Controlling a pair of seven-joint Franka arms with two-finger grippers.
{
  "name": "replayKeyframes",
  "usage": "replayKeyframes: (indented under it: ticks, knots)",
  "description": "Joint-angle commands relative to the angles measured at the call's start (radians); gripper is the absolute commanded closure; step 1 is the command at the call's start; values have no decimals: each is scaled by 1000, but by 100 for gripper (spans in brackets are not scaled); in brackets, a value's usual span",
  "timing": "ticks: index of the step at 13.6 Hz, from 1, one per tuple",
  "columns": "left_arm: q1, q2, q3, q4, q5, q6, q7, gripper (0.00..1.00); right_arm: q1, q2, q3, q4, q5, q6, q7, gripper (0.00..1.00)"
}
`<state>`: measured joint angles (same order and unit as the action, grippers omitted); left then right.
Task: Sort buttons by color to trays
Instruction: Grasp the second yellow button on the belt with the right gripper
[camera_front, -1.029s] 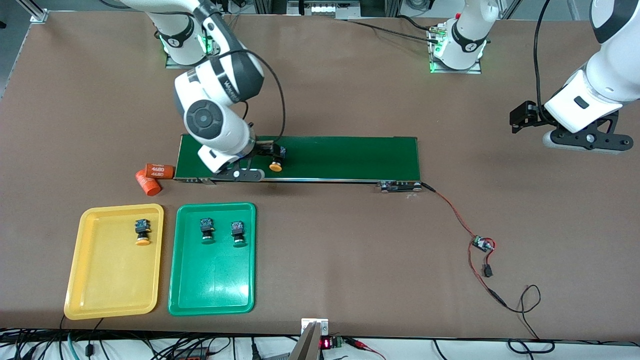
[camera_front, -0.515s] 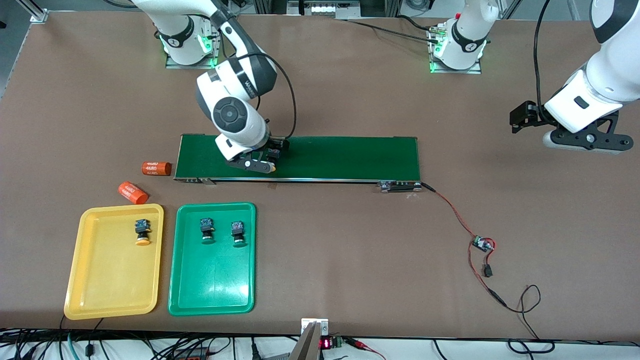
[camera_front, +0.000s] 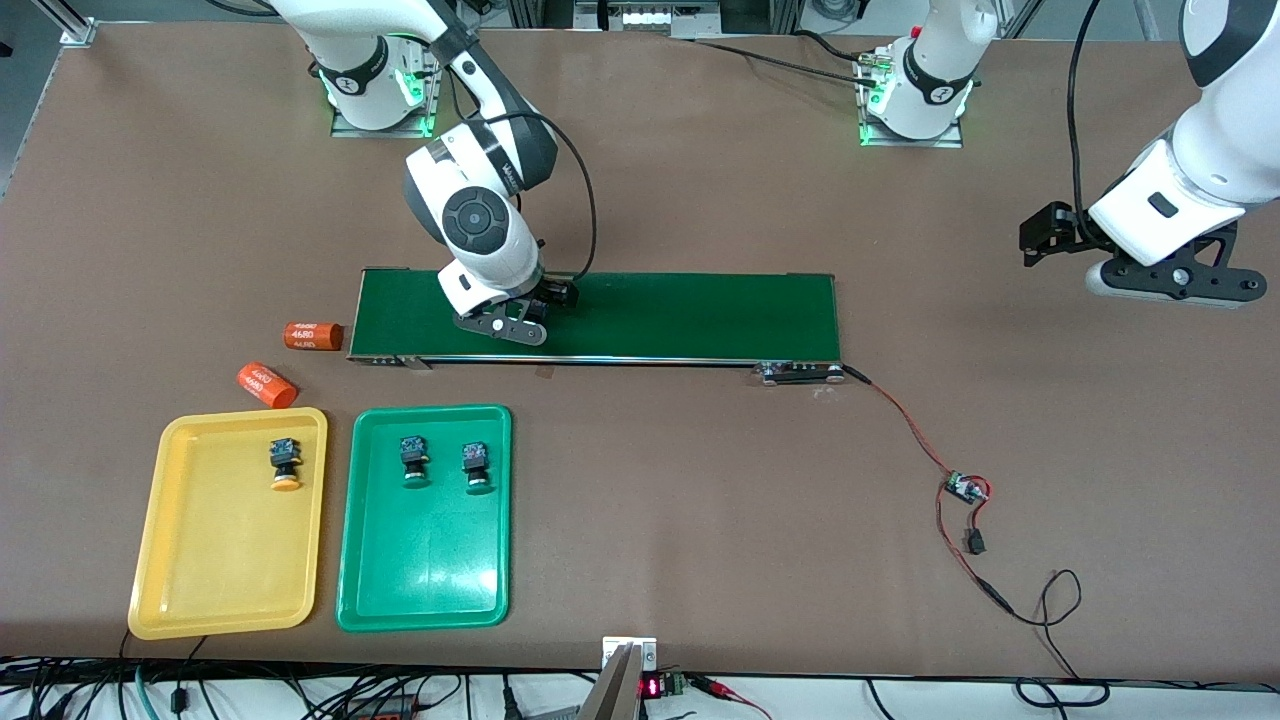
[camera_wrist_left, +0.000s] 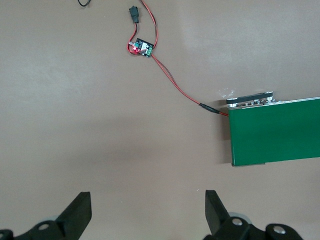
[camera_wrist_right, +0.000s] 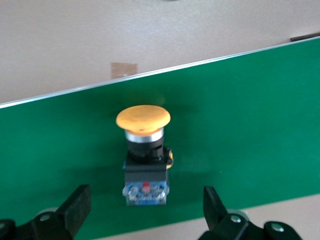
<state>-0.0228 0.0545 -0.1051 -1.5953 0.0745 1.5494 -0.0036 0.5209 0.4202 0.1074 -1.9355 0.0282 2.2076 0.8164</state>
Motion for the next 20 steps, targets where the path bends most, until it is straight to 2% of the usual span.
replayKeyframes:
  ticks: [1,2,3,4,5,6,7,10,12,17,20]
  knots:
    - [4,15,-1,34,-15,-25,13,0,-19,-3,8,-60,-33,66,18,0]
    - [4,15,-1,34,-15,-25,13,0,-19,-3,8,-65,-33,69,17,0]
    - [4,15,-1,34,-15,-25,13,0,-22,-5,6,-66,-33,64,17,6]
    - [4,15,-1,34,-15,-25,13,0,-34,-6,6,-65,-33,61,13,39]
    - [4,15,-1,34,-15,-25,13,0,-42,-8,6,-62,-33,61,4,67]
    - [4,15,-1,34,-15,-25,13,0,-47,-8,6,-54,-34,57,-5,81]
    - [4,15,-1,34,-15,-25,13,0,-54,-8,5,-45,-39,50,-11,90]
    - [4,15,-1,34,-15,-25,13,0,-61,-5,3,-27,-66,27,-20,98]
    - [4,15,-1,34,-15,-25,13,0,-108,-6,-2,12,-74,23,-39,100]
    - [4,15,-1,34,-15,-25,13,0,-277,18,-37,104,-273,14,-354,100]
    - [6,15,-1,34,-15,-25,13,0,-390,48,-38,164,-297,-20,-564,100]
